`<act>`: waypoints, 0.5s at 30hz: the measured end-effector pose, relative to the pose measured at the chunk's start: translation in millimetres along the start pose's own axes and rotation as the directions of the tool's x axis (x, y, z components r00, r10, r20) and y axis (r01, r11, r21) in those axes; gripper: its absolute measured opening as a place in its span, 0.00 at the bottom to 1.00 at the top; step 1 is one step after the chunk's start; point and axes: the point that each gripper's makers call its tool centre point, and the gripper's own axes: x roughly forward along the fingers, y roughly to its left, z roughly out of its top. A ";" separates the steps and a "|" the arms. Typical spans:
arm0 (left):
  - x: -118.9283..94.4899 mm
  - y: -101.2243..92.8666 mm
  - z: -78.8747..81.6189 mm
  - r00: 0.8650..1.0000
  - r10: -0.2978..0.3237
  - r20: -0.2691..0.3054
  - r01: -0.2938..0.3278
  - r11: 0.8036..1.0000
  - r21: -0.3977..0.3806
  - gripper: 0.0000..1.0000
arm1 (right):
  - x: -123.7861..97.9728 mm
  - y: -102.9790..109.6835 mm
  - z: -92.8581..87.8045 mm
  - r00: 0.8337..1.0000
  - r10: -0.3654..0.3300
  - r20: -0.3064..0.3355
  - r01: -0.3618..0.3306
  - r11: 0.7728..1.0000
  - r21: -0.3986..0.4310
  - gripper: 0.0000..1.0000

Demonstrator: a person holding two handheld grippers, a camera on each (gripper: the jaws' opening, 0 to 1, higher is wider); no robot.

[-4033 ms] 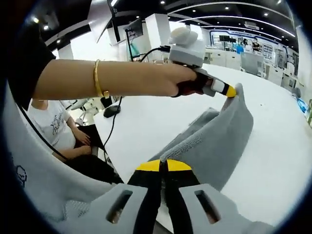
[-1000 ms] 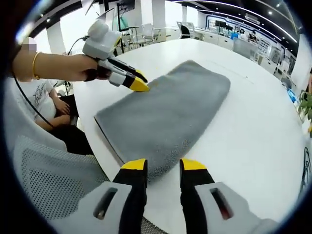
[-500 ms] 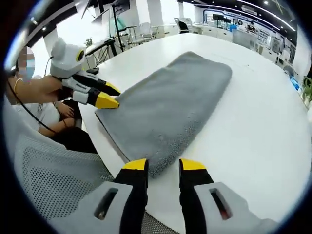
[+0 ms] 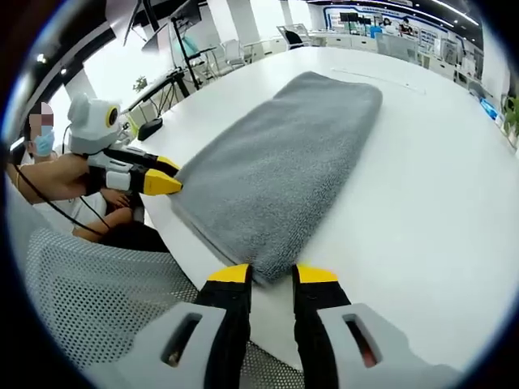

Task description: Fold the towel on the table until its edges align and the towel forms a compact rectangular stack.

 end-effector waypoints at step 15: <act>1.3 -12.0 -1.8 1.000 0.007 -0.002 -0.008 0.993 -0.119 0.12 | -7.1 4.1 1.1 1.000 0.025 0.010 -0.026 0.990 0.140 0.02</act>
